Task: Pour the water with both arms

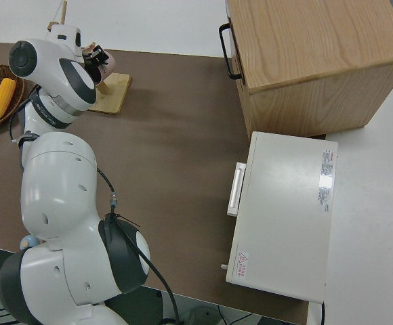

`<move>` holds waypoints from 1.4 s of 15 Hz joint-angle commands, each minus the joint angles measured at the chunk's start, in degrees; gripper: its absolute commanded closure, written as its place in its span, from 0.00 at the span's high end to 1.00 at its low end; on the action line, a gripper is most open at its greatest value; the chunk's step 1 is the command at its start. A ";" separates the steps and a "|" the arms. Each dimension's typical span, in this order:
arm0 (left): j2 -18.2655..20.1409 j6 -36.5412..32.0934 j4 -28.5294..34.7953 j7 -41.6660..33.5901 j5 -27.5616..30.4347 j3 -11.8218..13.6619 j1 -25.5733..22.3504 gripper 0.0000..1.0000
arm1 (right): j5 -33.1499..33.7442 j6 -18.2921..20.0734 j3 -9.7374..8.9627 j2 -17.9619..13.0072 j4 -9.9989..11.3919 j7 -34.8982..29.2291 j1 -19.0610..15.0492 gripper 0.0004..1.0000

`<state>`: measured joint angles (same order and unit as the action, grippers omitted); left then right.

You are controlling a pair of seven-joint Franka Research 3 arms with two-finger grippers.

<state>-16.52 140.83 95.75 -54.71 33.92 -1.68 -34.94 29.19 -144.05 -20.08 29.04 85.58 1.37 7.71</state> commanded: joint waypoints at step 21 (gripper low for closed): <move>0.52 2.00 1.81 -3.39 4.05 -0.08 0.22 0.68 | 3.85 -0.53 0.30 0.93 -1.46 -1.19 0.29 0.28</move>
<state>-16.53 141.47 96.33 -57.10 36.57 -1.70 -34.96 31.57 -144.06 -19.84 29.05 85.31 1.37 7.83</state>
